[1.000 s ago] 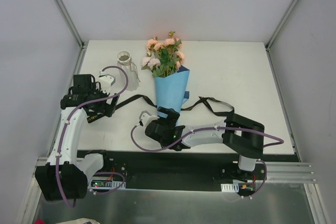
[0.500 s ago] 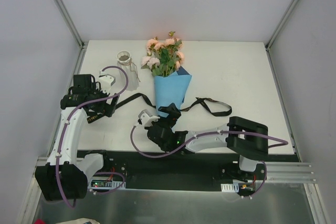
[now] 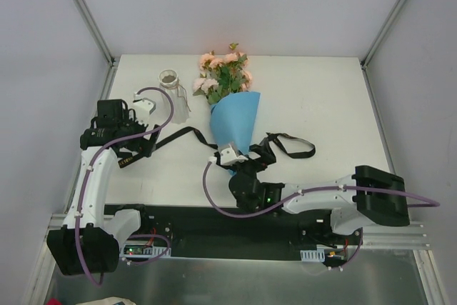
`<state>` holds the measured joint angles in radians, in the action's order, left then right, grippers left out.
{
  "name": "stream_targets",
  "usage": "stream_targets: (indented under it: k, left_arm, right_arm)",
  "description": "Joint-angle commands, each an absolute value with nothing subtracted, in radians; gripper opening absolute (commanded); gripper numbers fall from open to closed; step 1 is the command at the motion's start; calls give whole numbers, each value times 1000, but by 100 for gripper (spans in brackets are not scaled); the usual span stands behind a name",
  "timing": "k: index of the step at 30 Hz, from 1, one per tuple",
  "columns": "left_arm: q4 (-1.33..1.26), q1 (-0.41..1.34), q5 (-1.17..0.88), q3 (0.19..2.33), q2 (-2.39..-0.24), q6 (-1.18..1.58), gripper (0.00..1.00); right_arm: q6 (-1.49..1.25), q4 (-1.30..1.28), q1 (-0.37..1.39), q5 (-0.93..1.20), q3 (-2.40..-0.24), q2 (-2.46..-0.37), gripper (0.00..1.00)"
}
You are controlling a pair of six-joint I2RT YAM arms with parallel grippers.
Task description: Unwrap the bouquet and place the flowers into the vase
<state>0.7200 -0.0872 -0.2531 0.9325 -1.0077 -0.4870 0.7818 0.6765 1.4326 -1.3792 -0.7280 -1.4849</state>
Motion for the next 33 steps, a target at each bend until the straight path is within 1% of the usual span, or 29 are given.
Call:
stream_targets:
  k: [1,2,3,4,5,6,7,8,9,10,12,15,20,23,26,27,29,30,31,32,33]
  left_arm:
    - [730,-95,-262,988,-1000,-503,99]
    - [733,-97,-262,991,-1003,-502,99]
    - [735,-95,-267,999,-1003,-499,99]
    - [736,-95,-265,1002,-1006,-500,99]
    - [739,-95,-268,1005,-1008,-499,99]
    - [739,-97,-273,1009,-1008,-496,99]
    - [741,-95,-275,1009,-1008,-494,99]
    - [741,-97,-279,1011,-1009,-492,99]
    - [742,-95,-278,1011,-1009,-491,99]
    - [744,-95,-281,1011,-1009,-491,99]
    - [746,-95,-281,1012,-1008,-489,99]
    - [750,-95,-279,1015,-1005,-486,99]
    - [758,-95,-284,1029,-997,-482,99]
    - [761,-95,-288,1040,-999,-476,99]
    - [764,-95,-298,1046,-999,-468,99]
    - [767,-95,-301,1045,-999,-468,99]
    - [765,-95,-307,1040,-1000,-468,99]
    - [765,-95,-310,1040,-1000,-469,99]
    - [765,-95,-314,1039,-1005,-469,99]
    - [765,-94,-331,1039,-1011,-468,99]
    - [764,-94,-339,1040,-1018,-466,99]
  right_arm:
    - [477,455,1454,-1519,-733,-1356,96]
    - [308,32,1459,-1522,-765,-1339,97]
    - [-202,-250,1459,-1511,-814,-1330,97]
    - [-392,-473,1456,-1519,-909,-1359,100]
    - [-514,-756,1459,-1520,-940,-1389,97]
    - [-631,-881,1460,-1522,-975,-1429,96]
    - [-887,-1022,1477,-1528,-1050,-1527,96]
    - [-1069,-1342,1491,-1538,-1101,-1586,96]
    - [-1273,-1547,1527,-1577,-1145,-1647,96]
    - [-1402,-1660,1545,-1589,-1179,-1749,96]
    - [-1411,-1658,1575,-1598,-1230,-1778,96]
    - [-1434,-1658,1551,-1606,-1256,-1738,96]
    - [-1295,-1658,1509,-1678,-1351,-1577,96]
    - [-1224,-1658,1467,-1709,-1446,-1468,96]
    - [-1166,-1658,1361,-1688,-1512,-1340,97]
    - [-1169,-1657,1297,-1659,-1517,-1265,96]
    - [-1143,-1652,1266,-1645,-1529,-1218,96]
    - [-1114,-1649,1262,-1635,-1540,-1229,97]
    - [-921,-1537,1261,-1609,-1575,-1251,97]
    - [-735,-1397,1250,-1472,-1575,-1278,96]
    - [-466,-1150,1170,-1286,-1539,-1254,96]
